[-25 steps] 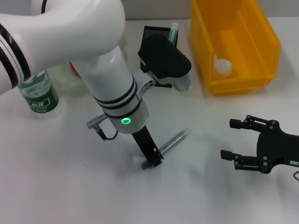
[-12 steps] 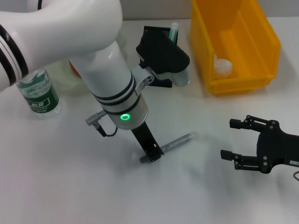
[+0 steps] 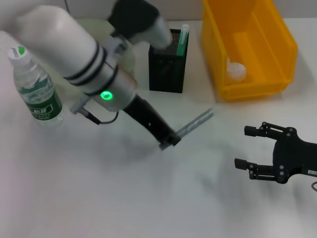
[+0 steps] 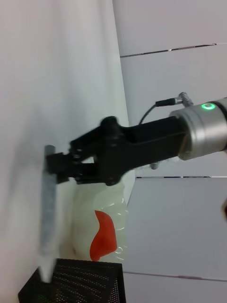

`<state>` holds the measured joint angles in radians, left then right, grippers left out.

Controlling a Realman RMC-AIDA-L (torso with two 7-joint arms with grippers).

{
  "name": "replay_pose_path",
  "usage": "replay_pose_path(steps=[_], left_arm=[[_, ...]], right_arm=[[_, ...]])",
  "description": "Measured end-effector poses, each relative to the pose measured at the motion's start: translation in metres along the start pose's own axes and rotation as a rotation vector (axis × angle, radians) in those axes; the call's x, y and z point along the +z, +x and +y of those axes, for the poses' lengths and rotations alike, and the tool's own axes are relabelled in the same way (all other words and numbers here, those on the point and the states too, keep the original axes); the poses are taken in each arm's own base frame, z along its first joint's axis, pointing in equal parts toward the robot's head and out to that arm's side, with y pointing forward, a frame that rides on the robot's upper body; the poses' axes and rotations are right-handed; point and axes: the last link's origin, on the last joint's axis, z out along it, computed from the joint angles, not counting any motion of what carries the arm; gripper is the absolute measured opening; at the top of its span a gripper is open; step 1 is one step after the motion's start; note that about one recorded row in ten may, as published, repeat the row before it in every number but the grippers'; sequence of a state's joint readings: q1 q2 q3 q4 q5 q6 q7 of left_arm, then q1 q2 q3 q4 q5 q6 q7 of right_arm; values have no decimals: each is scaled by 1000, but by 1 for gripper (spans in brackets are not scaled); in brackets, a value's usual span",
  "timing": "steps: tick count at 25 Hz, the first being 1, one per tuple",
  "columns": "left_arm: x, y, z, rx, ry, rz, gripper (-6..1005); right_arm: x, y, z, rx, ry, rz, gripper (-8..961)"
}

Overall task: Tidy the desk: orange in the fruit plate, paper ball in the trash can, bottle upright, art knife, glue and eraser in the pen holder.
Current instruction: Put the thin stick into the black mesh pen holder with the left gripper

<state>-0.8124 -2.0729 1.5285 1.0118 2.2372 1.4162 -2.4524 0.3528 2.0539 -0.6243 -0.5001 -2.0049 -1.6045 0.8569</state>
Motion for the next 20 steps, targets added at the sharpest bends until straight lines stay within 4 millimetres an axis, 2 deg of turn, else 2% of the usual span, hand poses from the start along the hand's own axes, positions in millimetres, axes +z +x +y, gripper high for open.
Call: replay_pose_path(steps=[9, 10, 14, 15, 20], left_arm=[[-34, -14, -14, 50, -173, 316, 165], [-39, -19, -15, 69, -224, 403, 165], [-44, -23, -16, 88, -265, 483, 166], [-45, -28, -15, 120, -304, 579, 166], [-40, -34, -12, 151, -340, 741, 167]], right_arm=[[1, -1, -1, 1, 0, 0, 816], [1, -1, -1, 3, 0, 0, 816], [1, -1, -2, 8, 0, 0, 816], [1, -2, -2, 8, -1, 0, 816], [2, -2, -3, 5, -1, 1, 816]])
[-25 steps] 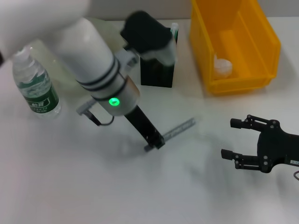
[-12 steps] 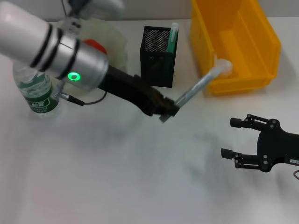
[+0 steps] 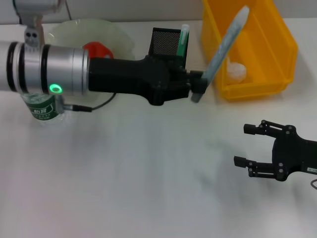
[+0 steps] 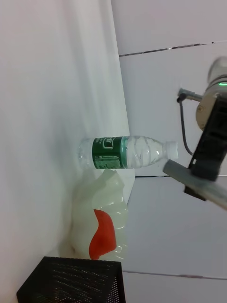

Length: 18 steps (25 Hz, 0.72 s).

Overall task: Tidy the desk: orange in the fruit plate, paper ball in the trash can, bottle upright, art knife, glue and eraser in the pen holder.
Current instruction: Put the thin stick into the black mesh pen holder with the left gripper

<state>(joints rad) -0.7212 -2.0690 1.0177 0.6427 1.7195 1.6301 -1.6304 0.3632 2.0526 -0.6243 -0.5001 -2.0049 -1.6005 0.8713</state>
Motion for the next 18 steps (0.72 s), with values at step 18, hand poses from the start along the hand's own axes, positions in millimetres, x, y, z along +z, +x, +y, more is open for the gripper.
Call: replay_pose_path(steps=[18], left_arm=[[8, -43, -10, 190, 247, 395, 170]], right_arm=[[3, -1, -1, -6, -2, -2, 816]])
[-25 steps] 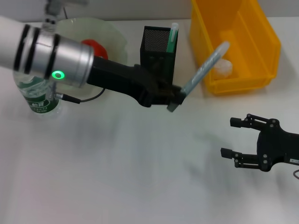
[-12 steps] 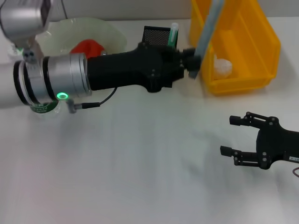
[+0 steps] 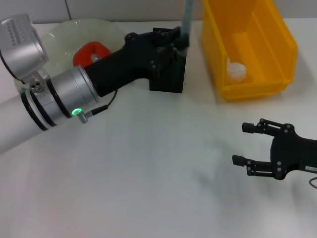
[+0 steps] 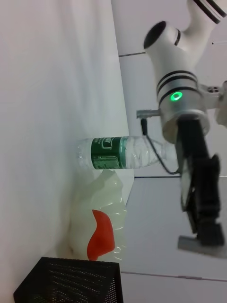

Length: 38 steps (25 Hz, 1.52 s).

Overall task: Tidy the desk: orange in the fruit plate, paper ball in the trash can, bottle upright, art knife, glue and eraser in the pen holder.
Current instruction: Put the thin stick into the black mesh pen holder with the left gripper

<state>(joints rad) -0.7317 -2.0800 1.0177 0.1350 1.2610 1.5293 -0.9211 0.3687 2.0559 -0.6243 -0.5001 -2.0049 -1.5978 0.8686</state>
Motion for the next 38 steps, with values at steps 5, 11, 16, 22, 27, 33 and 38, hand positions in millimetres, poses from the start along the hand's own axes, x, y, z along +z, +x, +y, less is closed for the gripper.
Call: replay_pose_path(steps=[5, 11, 16, 22, 27, 33, 38], left_arm=[[1, -13, -15, 59, 244, 54, 171], [14, -22, -21, 94, 360, 27, 172], [26, -28, -26, 87, 436, -8, 173], [39, -38, -31, 73, 497, -89, 174], [39, -37, -29, 71, 498, -77, 175], [38, -37, -31, 68, 507, -74, 176], [38, -39, -33, 57, 527, -87, 177]], right_arm=[[1, -1, 0, -1, -2, -2, 816], [2, -1, 0, -2, -4, -4, 816], [3, -1, 0, 1, -4, -5, 816], [3, 0, -1, 7, 17, -5, 816], [-4, 1, -6, -3, 121, -50, 816], [-5, 2, -6, 2, 139, -63, 816], [-4, 3, -5, 0, 148, -72, 816]])
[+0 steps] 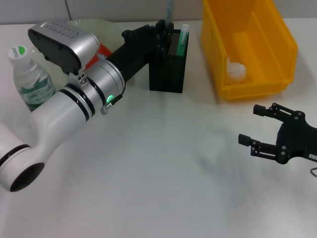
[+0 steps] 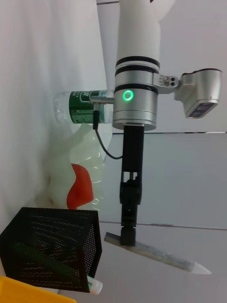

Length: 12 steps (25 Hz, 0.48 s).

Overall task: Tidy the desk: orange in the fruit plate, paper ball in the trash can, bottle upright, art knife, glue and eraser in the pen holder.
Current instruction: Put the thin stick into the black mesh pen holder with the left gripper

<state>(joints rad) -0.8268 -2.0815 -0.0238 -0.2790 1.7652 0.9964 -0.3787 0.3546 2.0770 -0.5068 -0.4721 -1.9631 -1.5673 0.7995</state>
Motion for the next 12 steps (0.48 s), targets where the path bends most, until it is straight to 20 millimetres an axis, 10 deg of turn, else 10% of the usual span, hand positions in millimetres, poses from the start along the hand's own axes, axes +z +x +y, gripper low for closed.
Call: replay_pose_path(steps=[12], left_arm=[[1, -3, 3, 7, -17, -21, 179]], right_arm=[[0, 0, 0, -1, -1, -1, 816]])
